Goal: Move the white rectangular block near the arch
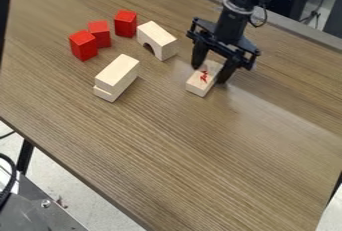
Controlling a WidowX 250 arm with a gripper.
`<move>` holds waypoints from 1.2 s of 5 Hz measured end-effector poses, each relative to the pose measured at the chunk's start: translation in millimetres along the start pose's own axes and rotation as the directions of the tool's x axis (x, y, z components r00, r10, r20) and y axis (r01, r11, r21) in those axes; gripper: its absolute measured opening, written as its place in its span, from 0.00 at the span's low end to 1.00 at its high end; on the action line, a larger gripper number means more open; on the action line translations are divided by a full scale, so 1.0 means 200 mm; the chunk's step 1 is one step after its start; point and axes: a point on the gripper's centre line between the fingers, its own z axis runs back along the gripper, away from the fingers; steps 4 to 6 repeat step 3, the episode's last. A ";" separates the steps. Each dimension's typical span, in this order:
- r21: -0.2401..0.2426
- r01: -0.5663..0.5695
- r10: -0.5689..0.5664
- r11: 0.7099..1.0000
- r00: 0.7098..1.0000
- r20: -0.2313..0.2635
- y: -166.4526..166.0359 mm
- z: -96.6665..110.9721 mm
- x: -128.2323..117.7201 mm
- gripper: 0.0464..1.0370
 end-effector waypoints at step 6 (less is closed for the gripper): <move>-0.138 -0.051 0.068 0.989 0.989 0.128 0.23 0.30 -0.03 0.96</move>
